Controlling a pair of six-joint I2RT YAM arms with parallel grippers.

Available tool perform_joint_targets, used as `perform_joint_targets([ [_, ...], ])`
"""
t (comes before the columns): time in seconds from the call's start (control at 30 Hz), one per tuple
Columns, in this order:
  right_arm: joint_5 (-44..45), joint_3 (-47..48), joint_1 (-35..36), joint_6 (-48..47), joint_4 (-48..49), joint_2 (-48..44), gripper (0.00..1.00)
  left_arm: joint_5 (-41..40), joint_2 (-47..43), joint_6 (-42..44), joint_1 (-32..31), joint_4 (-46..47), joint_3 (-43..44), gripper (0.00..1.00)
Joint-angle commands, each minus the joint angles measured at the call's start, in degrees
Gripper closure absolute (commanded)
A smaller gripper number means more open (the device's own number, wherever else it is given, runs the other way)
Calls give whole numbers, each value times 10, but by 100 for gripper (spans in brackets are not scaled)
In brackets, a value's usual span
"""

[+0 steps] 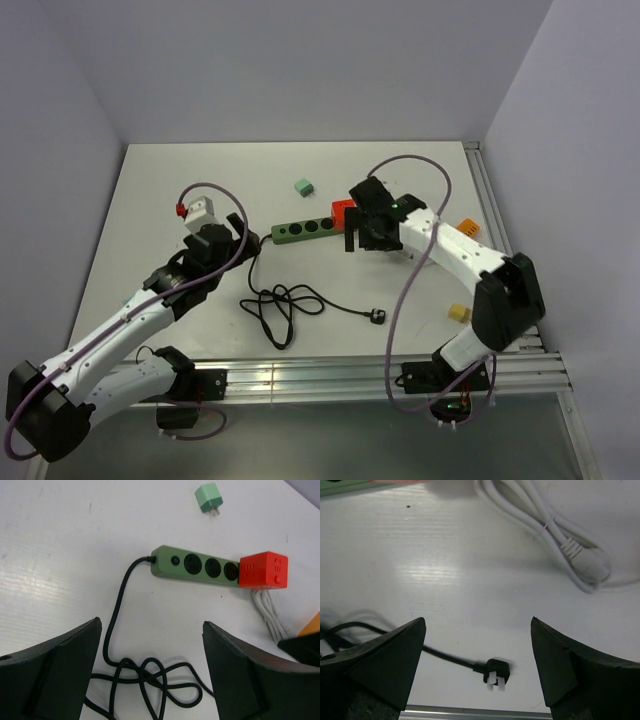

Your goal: Insert the plug

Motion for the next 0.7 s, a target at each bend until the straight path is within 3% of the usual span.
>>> perform_joint_targets([
  [0.0, -23, -45, 7, 48, 88, -96, 9, -37, 30, 35, 4, -50, 78, 12],
  [0.07, -27, -83, 7, 55, 98, -132, 9, -40, 40, 36, 5, -52, 94, 11],
  [0.2, -25, -126, 7, 59, 92, -183, 10, 31, 45, 86, 10, 14, 100, 13],
  [0.4, -74, -187, 7, 69, 101, -320, 10, 204, 106, 228, 24, 163, 128, 18],
  [0.5, -106, -211, 8, 77, 105, -376, 11, 238, 176, 295, 36, 217, 164, 19],
  [0.6, -137, -226, 7, 81, 100, -417, 11, 262, 317, 330, 66, 201, 254, 21],
  [0.67, -142, -231, 7, 82, 86, -434, 11, 260, 385, 310, 84, 163, 350, 23],
])
